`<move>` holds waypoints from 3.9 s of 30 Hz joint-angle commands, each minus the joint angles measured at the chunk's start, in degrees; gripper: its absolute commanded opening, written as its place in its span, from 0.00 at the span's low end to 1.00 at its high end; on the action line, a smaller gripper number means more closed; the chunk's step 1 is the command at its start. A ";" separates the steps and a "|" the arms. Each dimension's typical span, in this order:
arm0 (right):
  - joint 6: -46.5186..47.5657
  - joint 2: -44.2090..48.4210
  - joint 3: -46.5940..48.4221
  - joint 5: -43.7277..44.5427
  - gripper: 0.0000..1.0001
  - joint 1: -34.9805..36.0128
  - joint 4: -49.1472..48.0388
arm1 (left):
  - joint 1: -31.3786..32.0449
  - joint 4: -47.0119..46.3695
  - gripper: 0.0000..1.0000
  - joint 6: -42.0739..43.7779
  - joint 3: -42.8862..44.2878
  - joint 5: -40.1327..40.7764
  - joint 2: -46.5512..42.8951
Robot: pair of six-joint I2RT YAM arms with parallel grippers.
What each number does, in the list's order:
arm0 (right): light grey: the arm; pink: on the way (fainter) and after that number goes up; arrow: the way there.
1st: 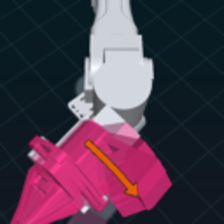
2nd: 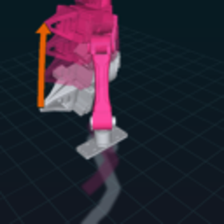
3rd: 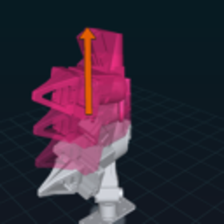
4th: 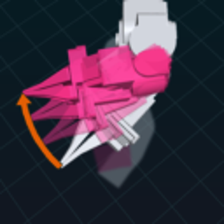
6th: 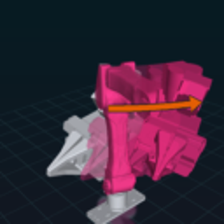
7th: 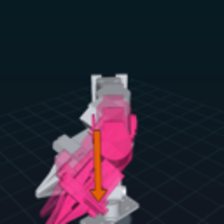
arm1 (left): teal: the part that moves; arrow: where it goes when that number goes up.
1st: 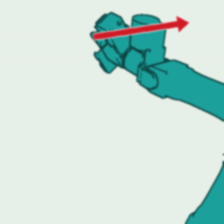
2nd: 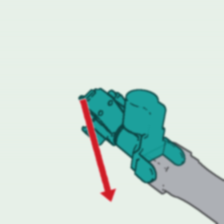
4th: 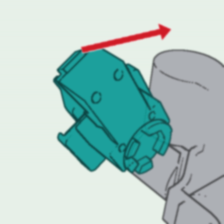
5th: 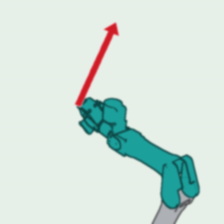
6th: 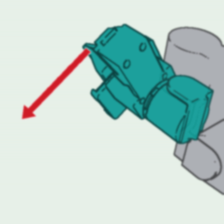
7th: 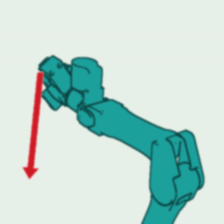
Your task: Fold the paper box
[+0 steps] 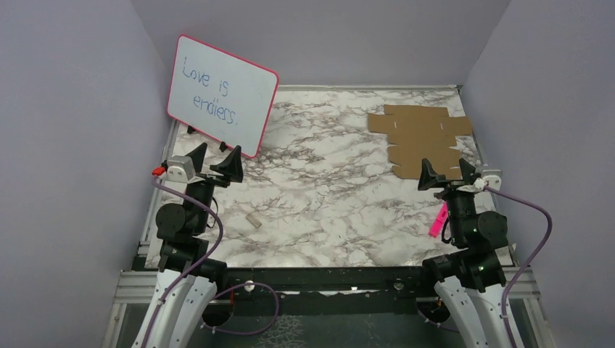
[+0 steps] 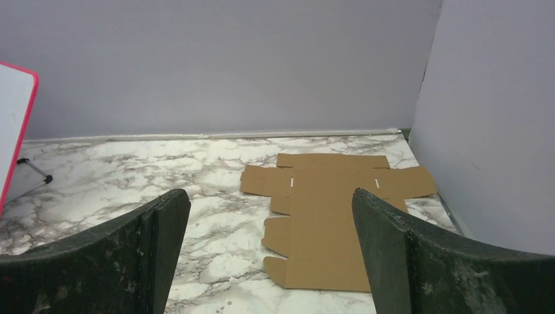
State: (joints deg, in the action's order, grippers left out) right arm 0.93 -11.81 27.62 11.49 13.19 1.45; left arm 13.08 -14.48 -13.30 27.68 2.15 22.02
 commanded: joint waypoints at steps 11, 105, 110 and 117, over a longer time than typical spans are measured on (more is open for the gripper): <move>-0.75 -12.93 9.06 -6.18 1.00 0.49 7.51 | -0.10 1.95 0.99 0.40 0.53 0.32 -3.81; -39.52 -107.77 63.97 28.70 0.01 38.07 66.73 | 4.78 18.35 0.99 0.07 -4.35 2.33 -12.57; -40.35 -106.14 66.07 19.17 0.01 43.34 63.09 | 5.05 18.75 0.99 0.20 -4.15 2.41 -12.14; -38.17 -102.65 65.70 10.39 0.15 45.78 52.81 | 5.03 19.77 0.99 0.19 -3.31 2.21 -9.88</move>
State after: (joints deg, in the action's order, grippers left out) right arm -36.62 -118.19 92.53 28.56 58.67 60.40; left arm 17.87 4.05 -13.65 22.17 5.37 10.74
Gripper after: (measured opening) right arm 0.117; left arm 0.987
